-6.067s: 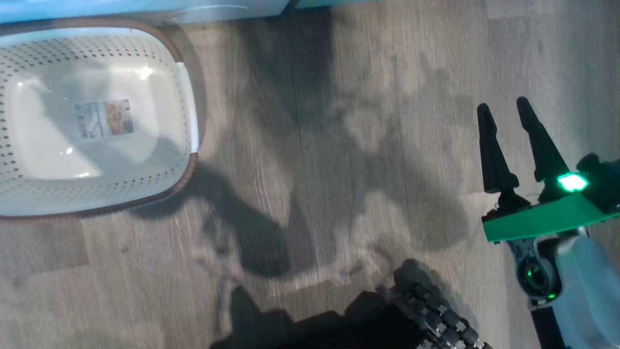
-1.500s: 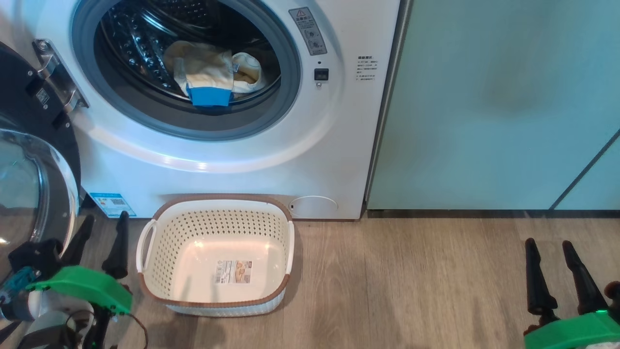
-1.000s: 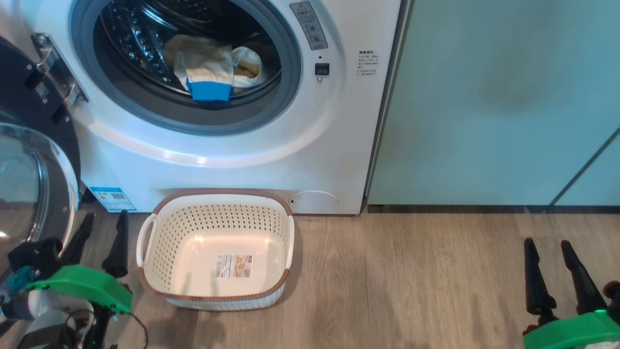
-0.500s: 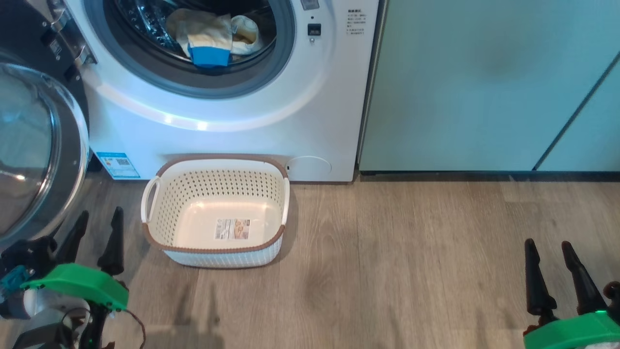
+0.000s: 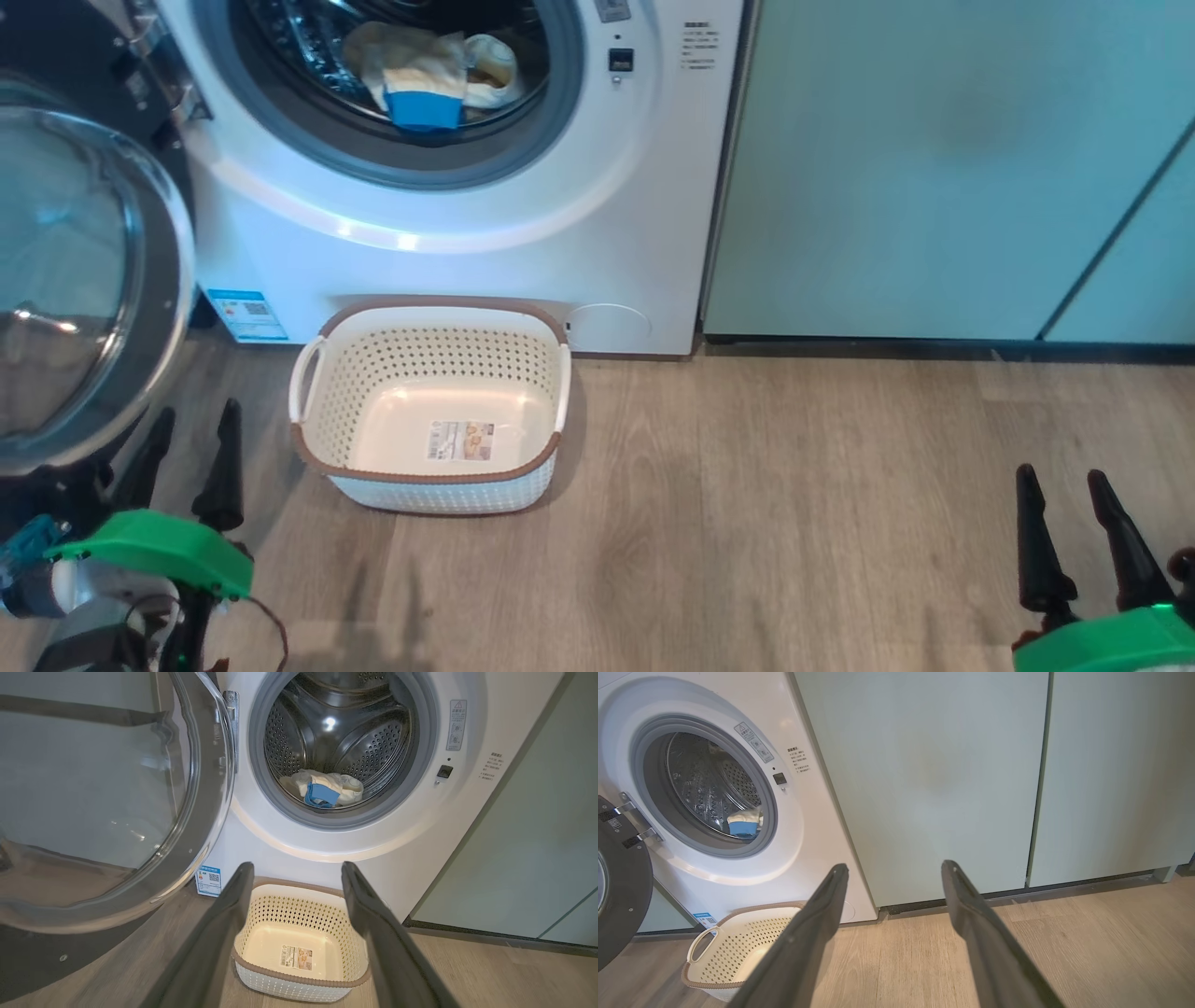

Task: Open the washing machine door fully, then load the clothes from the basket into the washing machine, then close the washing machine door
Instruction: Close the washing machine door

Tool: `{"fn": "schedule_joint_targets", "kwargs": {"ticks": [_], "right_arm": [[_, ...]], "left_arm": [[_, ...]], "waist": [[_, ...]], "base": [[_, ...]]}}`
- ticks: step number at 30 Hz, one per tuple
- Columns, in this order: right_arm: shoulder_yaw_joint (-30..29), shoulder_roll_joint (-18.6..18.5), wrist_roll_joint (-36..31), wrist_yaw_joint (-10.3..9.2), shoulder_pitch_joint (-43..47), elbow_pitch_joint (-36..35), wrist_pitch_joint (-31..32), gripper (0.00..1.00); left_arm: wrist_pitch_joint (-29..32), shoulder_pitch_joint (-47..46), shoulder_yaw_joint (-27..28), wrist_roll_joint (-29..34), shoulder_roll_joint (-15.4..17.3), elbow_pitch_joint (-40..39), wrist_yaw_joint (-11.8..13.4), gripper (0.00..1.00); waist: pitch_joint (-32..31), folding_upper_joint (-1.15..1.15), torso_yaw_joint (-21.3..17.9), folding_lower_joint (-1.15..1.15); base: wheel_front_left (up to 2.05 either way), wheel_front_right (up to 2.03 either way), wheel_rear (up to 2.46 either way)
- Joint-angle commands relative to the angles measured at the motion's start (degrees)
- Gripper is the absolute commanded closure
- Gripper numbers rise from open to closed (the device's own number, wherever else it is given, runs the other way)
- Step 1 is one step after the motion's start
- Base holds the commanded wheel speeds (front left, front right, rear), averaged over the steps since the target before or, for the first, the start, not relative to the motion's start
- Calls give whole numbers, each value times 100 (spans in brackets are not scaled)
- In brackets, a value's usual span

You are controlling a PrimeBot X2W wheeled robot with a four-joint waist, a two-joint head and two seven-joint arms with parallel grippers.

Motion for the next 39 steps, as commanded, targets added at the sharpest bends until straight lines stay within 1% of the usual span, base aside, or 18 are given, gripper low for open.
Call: {"fn": "schedule_joint_targets", "kwargs": {"ticks": [1, 4, 8, 13, 14, 16, 26, 33, 36, 39], "right_arm": [[64, -111, -50, 25, -96, -206, -55, 0], [70, -112, -52, 25, -66, -221, -55, 0], [76, -115, -44, 25, -53, -235, -55, 0], [93, -115, -47, 25, -83, -252, -55, 0], [102, -116, -50, 25, -111, -252, -55, 0], [86, -127, -43, 25, -138, -252, -55, 0], [150, -127, -38, 25, -244, -233, -55, 0], [132, -183, -37, 25, -288, -245, -55, 0], [146, -207, -39, 25, -294, -243, -55, 0], [143, -220, -41, 25, -296, -241, -55, 0]], "left_arm": [[-37, -179, 306, 75, 110, -154, -4, 0], [-37, -198, 353, 115, 30, -145, -4, 0], [-37, -249, 387, 127, -88, -108, -4, 0], [-37, -389, 340, 178, -198, -64, -4, 0], [-37, -433, 330, 204, -231, -36, -4, 0], [-37, -508, 351, 231, -291, 12, -4, 0], [-37, -795, 510, 450, -509, 169, -4, 0], [-37, -835, 595, 507, -621, 174, -4, 0], [-37, -821, 656, 506, -667, 160, -4, 0], [-37, -803, 698, 507, -691, 142, -4, 0]], "waist": [[-21, 0, 77, 0], [-41, 0, 249, 0], [-54, 0, 601, 0], [-40, 0, 1176, 0], [-21, 0, 1411, 0], [9, 0, 1671, 0], [97, 0, 2659, 0], [186, 0, 3201, 0], [193, 0, 3372, 0], [194, 0, 3465, 0]], "base": [[0, 0, 0], [0, 0, 0], [0, 0, 0], [0, 0, 0], [0, 0, 0], [0, 0, 0], [0, 0, 0], [0, 0, 0], [0, 0, 0], [0, 0, 0]]}}
